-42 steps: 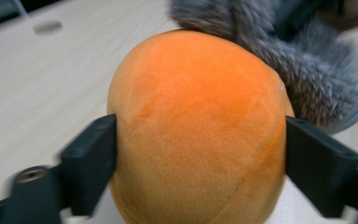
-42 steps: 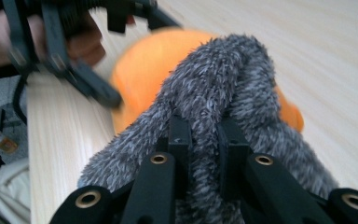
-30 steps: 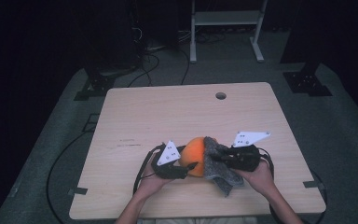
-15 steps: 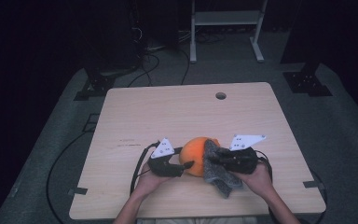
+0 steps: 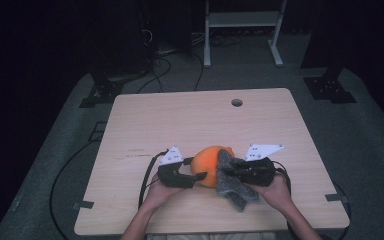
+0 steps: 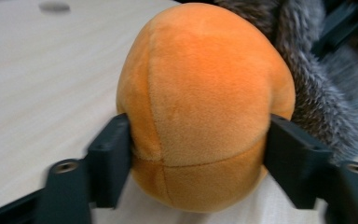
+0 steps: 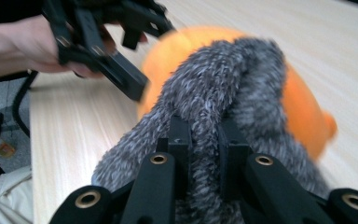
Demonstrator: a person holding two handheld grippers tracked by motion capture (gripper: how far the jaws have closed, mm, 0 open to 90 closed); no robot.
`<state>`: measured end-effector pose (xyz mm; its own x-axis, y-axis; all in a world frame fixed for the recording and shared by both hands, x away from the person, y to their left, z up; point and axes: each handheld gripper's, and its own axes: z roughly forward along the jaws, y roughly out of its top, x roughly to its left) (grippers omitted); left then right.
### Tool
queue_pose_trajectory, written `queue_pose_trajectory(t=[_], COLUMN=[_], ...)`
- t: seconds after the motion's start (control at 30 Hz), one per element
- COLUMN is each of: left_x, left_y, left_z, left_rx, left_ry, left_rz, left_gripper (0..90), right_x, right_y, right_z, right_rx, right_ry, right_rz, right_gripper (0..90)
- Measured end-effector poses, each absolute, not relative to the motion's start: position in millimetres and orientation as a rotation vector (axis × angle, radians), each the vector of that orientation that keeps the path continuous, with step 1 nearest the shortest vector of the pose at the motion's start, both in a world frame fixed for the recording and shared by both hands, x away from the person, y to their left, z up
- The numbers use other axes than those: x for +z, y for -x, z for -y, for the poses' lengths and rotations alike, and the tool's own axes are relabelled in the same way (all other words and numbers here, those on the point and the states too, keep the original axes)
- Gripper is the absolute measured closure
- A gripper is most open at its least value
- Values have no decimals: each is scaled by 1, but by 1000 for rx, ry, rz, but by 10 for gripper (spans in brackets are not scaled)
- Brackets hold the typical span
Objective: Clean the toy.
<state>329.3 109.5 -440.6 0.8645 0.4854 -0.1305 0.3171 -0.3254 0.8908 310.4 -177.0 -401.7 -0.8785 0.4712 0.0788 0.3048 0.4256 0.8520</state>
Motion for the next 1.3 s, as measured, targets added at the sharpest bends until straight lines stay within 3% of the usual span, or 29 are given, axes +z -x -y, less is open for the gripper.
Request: queue_pose_trajectory(t=[0.07,0.13,0.37,0.6,0.83,1.07,1.3], left_x=[-434,-432,-434,-436,-438,-432,-432], left_y=[-321,-320,-319,-316,-318,-312,-314], left_z=[-105,-105,-106,-97,-101,-93,-97], left_rx=[296,304,301,326,251,320,308], left_ry=[-1959,-1954,-1972,-2004,-1974,-1997,-1976], left_rz=[-526,-515,-508,-493,-514,-489,-512], left_gripper=[361,365,351,369,339,372,377], right_x=[-393,-389,-408,-394,-410,-387,-397], right_y=[-308,-309,-314,-305,-309,-304,-311], right_z=[171,169,180,168,186,171,184], right_rx=[1450,1427,1423,1477,1415,1430,1393], right_ry=[-647,-624,-701,-613,-693,-593,-671], right_rz=[-2493,-2487,-2506,-2492,-2499,-2474,-2482], right_gripper=[781,781,782,783,784,782,783])
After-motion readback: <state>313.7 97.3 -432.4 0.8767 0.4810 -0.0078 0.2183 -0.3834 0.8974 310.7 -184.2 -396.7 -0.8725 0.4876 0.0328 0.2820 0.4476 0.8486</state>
